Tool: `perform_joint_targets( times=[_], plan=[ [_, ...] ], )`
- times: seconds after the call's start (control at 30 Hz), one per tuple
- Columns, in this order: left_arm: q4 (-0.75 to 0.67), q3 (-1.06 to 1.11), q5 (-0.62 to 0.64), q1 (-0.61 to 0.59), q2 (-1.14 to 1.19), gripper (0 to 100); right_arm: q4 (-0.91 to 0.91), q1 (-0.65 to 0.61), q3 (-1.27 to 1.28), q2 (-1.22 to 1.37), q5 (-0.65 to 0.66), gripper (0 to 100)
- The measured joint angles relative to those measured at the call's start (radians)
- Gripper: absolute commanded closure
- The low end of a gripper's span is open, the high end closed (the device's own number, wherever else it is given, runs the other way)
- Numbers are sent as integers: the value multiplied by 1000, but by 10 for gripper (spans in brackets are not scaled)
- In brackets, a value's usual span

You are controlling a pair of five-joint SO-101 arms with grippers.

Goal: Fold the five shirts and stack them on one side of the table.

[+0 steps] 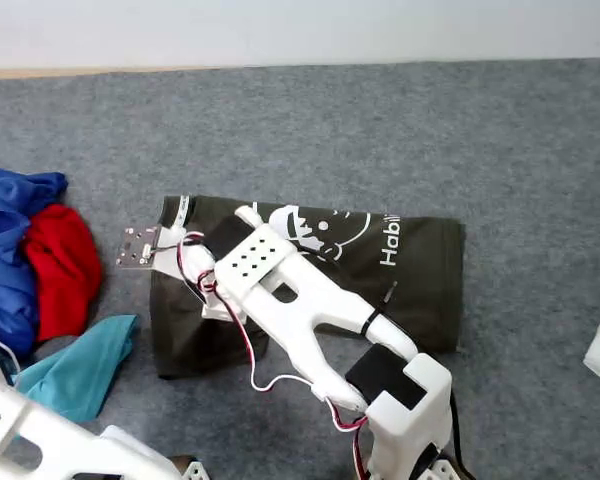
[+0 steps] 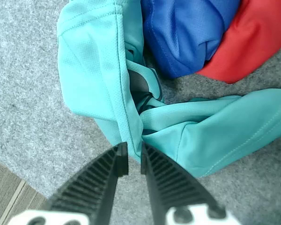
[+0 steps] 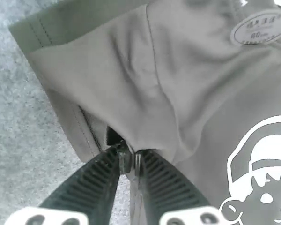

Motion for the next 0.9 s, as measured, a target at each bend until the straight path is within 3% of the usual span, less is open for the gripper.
perform_joint_targets(
  times=[0.33,0.77,0.9],
  plan=[
    [0,0,0,0,0,945,-133,129,-2,51,0,987],
    [0,0,0,0,0,945,-157,218,-2,112,-2,982],
    [2,0,0,0,0,945,-178,226,-2,146,-2,911]
  ],
)
